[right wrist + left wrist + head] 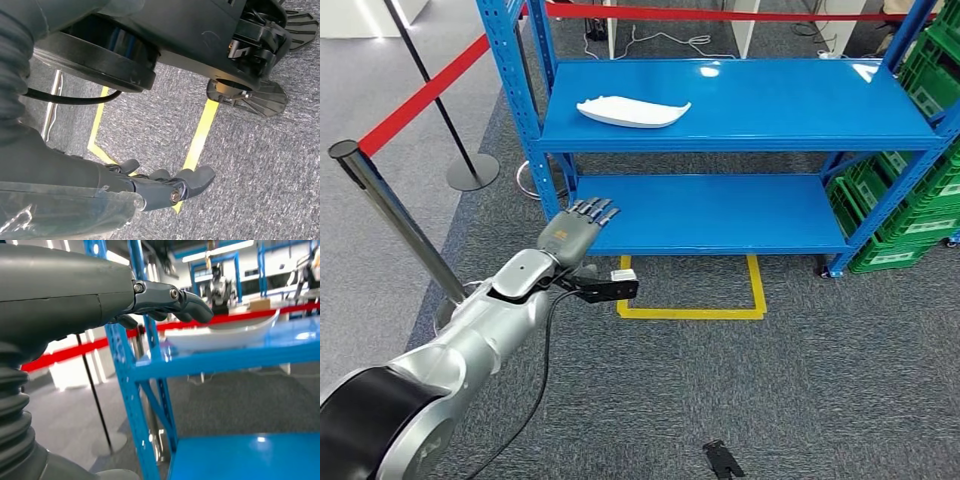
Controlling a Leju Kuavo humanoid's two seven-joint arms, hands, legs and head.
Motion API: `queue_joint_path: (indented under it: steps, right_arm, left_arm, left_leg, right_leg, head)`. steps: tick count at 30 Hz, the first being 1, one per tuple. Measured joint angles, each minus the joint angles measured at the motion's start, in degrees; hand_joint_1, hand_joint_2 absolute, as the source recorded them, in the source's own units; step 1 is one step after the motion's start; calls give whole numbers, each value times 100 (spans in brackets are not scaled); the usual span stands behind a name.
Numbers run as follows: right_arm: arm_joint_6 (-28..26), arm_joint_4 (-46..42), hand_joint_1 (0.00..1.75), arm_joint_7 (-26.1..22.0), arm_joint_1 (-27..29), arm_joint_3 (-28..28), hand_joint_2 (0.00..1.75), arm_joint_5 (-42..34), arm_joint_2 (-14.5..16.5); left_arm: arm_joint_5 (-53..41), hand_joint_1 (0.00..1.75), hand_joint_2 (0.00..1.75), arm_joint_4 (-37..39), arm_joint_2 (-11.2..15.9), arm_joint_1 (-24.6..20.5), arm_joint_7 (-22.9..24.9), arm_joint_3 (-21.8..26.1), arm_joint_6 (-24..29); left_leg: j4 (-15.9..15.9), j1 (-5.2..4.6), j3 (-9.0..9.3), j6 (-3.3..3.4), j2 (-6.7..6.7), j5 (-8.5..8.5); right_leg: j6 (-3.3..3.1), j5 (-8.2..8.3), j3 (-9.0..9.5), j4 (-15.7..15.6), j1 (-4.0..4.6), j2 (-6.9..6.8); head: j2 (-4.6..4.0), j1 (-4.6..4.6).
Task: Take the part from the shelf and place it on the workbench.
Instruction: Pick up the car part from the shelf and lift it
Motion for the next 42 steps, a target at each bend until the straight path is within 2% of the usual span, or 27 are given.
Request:
queue_joint_path:
  steps: [12, 16, 42]
  right_arm:
    - [-4, 0, 0, -9, 22, -117, 175, 0, 2]
    - [-5, 0, 0, -9, 24, -122, 175, 1, 3]
    - [-14, 0, 0, -5, 34, -244, 175, 17, 8]
  left_arm:
    - [-100, 0, 175, -38, -32, -114, 407, -386, 234]
    - [57, 0, 0, -38, -34, -114, 409, -397, 208]
    - [228, 0, 0, -38, -75, -122, 906, -400, -277]
  left_leg:
    - [0, 0, 0, 0, 0, 0]
    - [0, 0, 0, 0, 0, 0]
    - [0, 0, 0, 0, 0, 0]
  right_leg:
    - [2, 1, 0, 0, 0, 1]
    - [2, 1, 0, 0, 0, 1]
    - [2, 1, 0, 0, 0, 1]
  head:
    - [0, -1]
    - [0, -1]
    - [0, -1]
